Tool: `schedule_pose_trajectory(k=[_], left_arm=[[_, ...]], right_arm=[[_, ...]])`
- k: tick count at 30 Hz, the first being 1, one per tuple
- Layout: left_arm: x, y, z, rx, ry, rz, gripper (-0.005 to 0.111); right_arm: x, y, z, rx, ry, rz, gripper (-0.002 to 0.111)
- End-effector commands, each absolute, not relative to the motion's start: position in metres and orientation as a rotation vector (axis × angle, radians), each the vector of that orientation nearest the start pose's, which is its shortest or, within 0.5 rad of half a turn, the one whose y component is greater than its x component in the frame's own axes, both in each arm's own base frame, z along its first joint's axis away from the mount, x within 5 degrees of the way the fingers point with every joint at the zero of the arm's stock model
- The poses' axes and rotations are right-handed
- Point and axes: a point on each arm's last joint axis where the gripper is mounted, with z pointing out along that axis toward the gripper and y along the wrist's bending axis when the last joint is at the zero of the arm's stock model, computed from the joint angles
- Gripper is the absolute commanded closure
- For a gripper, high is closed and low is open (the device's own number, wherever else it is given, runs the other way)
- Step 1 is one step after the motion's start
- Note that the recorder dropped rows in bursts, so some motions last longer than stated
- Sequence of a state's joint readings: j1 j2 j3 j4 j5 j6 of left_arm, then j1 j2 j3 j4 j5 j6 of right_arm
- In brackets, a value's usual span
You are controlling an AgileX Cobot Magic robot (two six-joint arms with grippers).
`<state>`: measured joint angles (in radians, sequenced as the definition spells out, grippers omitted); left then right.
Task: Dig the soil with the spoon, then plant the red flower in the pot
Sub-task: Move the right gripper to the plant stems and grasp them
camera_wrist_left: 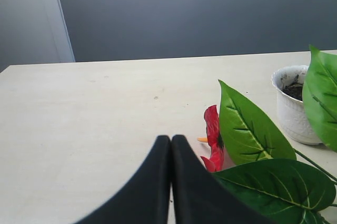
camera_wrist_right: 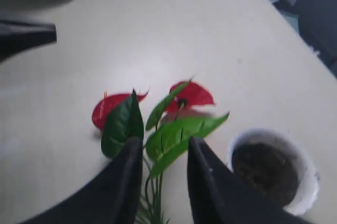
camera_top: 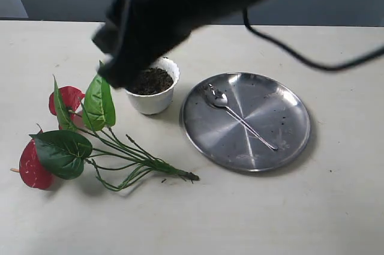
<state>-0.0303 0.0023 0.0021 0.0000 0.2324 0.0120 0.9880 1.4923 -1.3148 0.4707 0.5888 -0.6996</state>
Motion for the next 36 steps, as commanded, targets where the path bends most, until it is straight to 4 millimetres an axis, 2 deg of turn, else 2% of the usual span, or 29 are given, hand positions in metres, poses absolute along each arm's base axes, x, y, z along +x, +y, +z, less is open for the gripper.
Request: schedule_pose_trajectory(k=[1,3,5,12,18,20,25,31,36], left_arm=[[0.055,-0.002,0.192,0.036,1.715,-0.017,0.106],[0.055,-0.002,0.192,0.036,1.715,-0.017,0.106],[0.055,-0.002,0.192,0.036,1.715,-0.017,0.106],[0.055,-0.002,0.192,0.036,1.715,-0.017,0.106],[0.055,-0.002,0.192,0.036,1.715,-0.017,0.106],[0.055,-0.002,0.192,0.036,1.715,-0.017,0.106],[0.055,-0.002,0.192,0.036,1.715,-0.017,0.106],[0.055,-0.002,0.192,0.036,1.715,-0.017,0.106],[0.055,-0.002,0.192,0.036,1.715,-0.017,0.106]], right_arm=[[0.165,0.280,0.282,-1.376,1.849,0.606,0.072],[0.164,0.271,0.254,-1.312,1.908,0.581,0.072],[0.164,0.263,0.237,-1.268,1.929,0.543,0.072],[0.170,0.266,0.206,-1.275,1.973,0.474,0.072],[0.176,0.273,0.165,-1.339,2.080,0.421,0.072],[0.176,0.275,0.155,-1.353,2.094,0.406,0.067],[0.163,0.290,0.153,-1.428,2.045,0.419,0.055],[0.154,0.316,0.165,-1.439,1.935,0.461,0.055],[0.161,0.333,0.160,-1.435,1.934,0.465,0.055]])
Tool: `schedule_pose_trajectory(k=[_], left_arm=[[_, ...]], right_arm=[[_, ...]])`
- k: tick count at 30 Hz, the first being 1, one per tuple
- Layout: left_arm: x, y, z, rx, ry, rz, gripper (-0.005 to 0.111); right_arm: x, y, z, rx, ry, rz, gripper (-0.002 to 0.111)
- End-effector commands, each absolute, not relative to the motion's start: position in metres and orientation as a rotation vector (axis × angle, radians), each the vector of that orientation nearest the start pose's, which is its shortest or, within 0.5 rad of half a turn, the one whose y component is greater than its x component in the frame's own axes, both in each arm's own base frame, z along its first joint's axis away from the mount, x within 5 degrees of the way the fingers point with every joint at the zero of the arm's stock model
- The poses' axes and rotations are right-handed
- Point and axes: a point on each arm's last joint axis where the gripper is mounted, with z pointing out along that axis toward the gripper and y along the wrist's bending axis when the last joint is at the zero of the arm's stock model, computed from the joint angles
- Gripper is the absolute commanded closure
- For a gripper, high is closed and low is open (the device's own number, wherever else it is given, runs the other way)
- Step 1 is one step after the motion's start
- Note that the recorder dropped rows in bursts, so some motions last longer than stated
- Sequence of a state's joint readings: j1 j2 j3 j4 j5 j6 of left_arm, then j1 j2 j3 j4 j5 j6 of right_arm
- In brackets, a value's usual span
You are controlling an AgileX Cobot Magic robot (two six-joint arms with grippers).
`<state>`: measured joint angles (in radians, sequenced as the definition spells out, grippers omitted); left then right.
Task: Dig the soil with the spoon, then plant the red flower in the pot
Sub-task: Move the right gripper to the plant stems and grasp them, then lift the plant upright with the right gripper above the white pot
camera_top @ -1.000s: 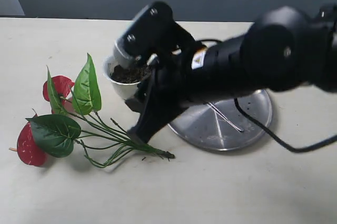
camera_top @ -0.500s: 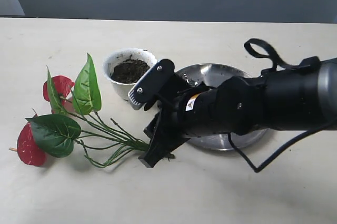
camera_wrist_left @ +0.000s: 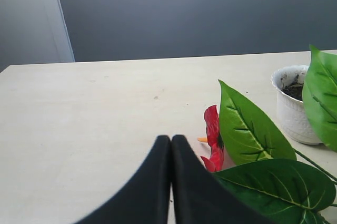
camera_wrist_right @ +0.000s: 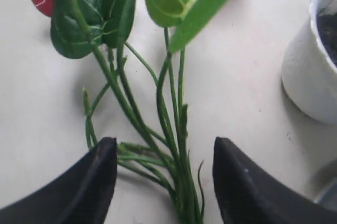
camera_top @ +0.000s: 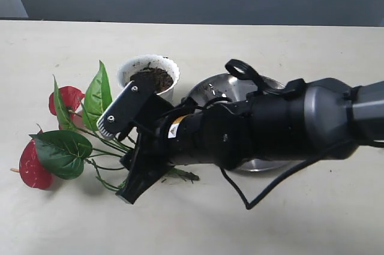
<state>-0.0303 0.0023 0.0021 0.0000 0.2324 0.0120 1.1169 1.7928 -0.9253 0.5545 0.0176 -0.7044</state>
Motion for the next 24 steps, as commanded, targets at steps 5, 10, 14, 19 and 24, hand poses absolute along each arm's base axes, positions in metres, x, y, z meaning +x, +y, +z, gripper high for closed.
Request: schedule_pose_trajectory(k=[5,10,14,19,24], left_arm=[[0.055,-0.002,0.192,0.036,1.715,-0.017,0.106],[0.055,-0.002,0.192,0.036,1.715,-0.017,0.106],[0.055,-0.002,0.192,0.036,1.715,-0.017,0.106],[0.055,-0.002,0.192,0.036,1.715,-0.017,0.106],[0.055,-0.002,0.192,0.036,1.715,-0.017,0.106]], right_arm=[[0.165,0.341,0.151,-1.449,1.948,0.462,0.055],[0.165,0.343,0.133,-1.483,1.987,0.442,0.055],[0.165,0.343,0.122,-1.499,2.009,0.427,0.063],[0.167,0.346,0.124,-1.482,2.005,0.435,0.106],[0.169,0.350,0.140,-1.448,1.972,0.462,0.108]])
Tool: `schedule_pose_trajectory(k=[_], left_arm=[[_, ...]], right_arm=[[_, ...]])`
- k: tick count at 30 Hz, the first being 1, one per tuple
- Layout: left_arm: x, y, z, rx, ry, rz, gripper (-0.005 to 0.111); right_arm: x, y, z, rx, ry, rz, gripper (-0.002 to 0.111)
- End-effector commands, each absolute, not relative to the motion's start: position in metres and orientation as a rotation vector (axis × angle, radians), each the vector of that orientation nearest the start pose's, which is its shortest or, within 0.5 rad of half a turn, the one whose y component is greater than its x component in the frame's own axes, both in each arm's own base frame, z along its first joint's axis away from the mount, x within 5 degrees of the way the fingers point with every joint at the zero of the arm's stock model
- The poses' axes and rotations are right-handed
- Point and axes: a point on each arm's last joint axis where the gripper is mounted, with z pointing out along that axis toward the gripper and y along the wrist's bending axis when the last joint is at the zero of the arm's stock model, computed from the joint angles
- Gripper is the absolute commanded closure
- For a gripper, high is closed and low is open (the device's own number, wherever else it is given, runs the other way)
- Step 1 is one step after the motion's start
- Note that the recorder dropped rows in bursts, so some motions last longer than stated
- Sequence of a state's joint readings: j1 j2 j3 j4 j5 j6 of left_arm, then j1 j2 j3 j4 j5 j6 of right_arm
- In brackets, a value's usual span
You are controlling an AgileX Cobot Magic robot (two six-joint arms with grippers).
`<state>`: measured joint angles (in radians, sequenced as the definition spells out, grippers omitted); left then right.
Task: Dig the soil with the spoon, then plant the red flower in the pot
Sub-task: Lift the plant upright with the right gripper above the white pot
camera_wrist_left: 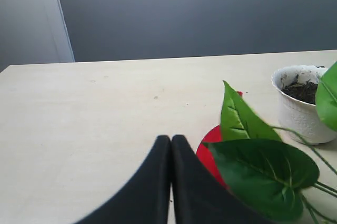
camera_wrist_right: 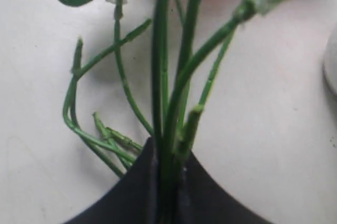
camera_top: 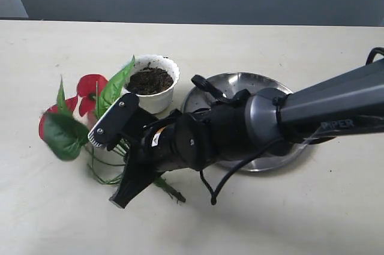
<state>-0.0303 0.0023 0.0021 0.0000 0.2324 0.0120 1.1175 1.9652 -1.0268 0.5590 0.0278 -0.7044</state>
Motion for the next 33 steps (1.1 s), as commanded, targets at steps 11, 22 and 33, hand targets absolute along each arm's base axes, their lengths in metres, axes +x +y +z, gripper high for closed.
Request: schedule_pose_trajectory(k=[11,22,33], left_arm=[[0.055,-0.002,0.192,0.036,1.715,-0.017,0.106],[0.055,-0.002,0.192,0.036,1.715,-0.017,0.106],[0.055,-0.002,0.192,0.036,1.715,-0.017,0.106]], right_arm=[[0.201,0.328,0.299,-0.492,1.381,0.618,0.109],[0.279,0.309,0.233,-0.329,1.341,0.711,0.109],[0.299,0.342,0.176,-0.381,1.393,0.796,0.109]])
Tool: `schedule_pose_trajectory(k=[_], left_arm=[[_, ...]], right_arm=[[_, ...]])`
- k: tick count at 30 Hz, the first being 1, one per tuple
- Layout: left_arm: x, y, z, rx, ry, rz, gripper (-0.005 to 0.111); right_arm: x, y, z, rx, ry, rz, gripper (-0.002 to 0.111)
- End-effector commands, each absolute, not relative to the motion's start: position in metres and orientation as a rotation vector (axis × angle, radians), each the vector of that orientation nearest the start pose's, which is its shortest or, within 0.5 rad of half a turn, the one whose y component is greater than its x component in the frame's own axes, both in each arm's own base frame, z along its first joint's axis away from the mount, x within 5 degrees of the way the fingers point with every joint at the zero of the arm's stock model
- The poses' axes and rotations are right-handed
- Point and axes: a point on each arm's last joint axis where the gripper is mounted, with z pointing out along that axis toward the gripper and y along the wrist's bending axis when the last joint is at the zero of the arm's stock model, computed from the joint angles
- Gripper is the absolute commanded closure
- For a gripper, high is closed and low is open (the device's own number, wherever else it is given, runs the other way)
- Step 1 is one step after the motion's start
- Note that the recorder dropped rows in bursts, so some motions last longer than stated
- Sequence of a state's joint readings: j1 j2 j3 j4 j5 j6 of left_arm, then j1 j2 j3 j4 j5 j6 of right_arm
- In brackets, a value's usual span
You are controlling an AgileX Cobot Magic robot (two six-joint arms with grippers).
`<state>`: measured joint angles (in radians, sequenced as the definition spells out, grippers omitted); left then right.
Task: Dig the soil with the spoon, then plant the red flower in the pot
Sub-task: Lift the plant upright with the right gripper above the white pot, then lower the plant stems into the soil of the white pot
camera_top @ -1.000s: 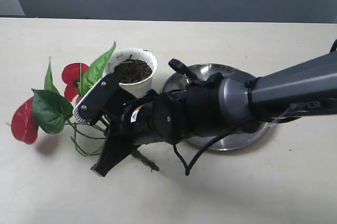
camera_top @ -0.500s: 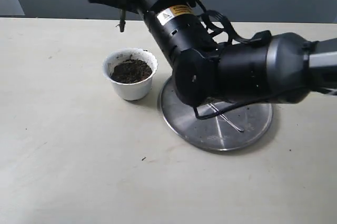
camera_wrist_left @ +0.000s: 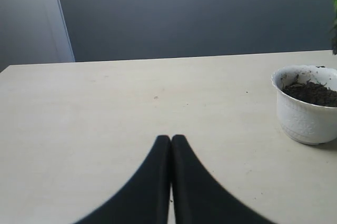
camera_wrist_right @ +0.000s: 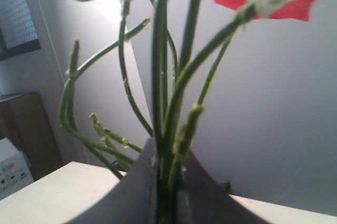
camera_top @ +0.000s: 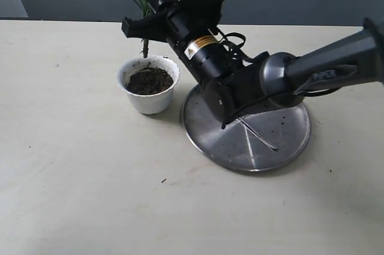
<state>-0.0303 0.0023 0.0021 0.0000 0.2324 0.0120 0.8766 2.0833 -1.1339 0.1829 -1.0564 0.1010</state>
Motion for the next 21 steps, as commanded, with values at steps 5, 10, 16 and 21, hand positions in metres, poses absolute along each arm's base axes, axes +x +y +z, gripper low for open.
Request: schedule_pose_trajectory(k=[5,10,16,21], left_arm=[[0.055,-0.002,0.192,0.036,1.715,-0.017,0.106],[0.055,-0.002,0.192,0.036,1.715,-0.017,0.106],[0.055,-0.002,0.192,0.036,1.715,-0.017,0.106],[0.055,-0.002,0.192,0.036,1.715,-0.017,0.106]], right_arm=[[0.303,0.344,0.165,-0.408,1.418,0.737,0.109],[0.303,0.345,0.155,-0.474,1.477,0.684,0.109],[0.304,0.345,0.130,-0.479,1.534,0.662,0.109],[0.301,0.348,0.118,-0.506,1.583,0.661,0.109]])
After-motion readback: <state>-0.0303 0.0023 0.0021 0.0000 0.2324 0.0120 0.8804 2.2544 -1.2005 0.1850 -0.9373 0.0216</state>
